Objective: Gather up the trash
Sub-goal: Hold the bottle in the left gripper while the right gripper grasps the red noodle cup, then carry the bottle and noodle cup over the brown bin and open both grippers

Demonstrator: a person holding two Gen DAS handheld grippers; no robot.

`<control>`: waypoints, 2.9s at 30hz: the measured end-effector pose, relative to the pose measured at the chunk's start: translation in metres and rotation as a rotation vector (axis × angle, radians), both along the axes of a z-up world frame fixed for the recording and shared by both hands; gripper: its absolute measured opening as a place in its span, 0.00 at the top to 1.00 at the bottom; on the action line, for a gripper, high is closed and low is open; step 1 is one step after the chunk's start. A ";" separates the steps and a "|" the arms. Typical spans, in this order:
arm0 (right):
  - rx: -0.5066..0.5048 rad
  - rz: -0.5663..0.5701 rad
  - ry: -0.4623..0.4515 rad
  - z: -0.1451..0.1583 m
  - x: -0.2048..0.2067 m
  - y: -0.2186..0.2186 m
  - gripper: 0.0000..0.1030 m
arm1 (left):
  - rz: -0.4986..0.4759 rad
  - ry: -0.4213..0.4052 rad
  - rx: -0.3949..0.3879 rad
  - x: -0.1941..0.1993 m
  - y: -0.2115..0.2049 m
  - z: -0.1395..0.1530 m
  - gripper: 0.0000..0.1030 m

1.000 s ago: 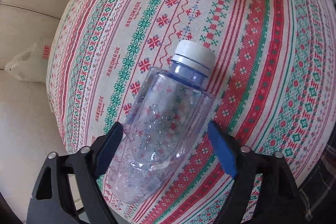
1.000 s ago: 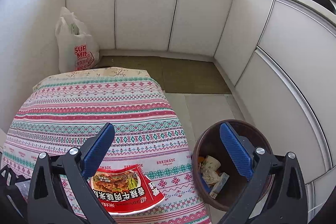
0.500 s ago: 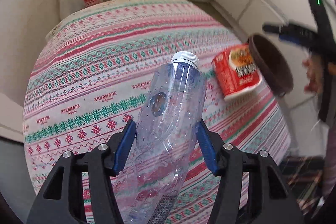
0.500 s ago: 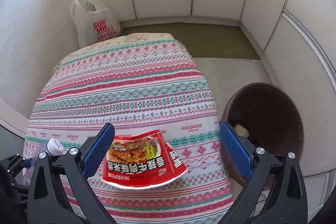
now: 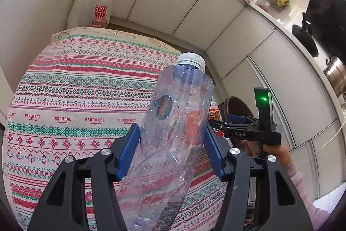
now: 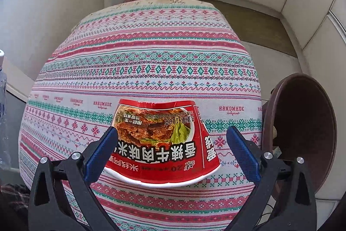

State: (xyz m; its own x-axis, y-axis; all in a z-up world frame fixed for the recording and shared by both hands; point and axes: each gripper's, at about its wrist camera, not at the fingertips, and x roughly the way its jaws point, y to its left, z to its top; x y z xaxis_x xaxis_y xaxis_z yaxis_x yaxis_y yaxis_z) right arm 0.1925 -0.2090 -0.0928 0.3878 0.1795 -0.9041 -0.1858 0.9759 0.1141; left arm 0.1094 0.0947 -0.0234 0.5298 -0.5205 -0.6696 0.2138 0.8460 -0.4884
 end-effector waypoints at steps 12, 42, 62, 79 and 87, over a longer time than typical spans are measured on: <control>0.439 0.026 0.142 -0.018 0.004 0.006 0.91 | 0.001 0.001 0.004 -0.001 0.002 -0.001 0.43; 0.952 -0.205 0.129 -0.068 0.025 0.075 0.06 | 0.074 -0.036 -0.127 0.006 0.050 0.016 0.43; 0.600 -0.156 -0.142 0.009 0.019 0.088 0.27 | 0.124 -0.078 -0.166 0.006 0.057 0.024 0.43; -0.023 -0.626 -0.533 0.107 -0.052 -0.145 0.23 | -0.024 -0.100 -0.140 0.014 -0.038 0.025 0.43; -0.272 -0.730 -0.466 0.051 -0.037 -0.180 0.21 | -0.086 -0.086 -0.107 0.021 -0.080 0.014 0.43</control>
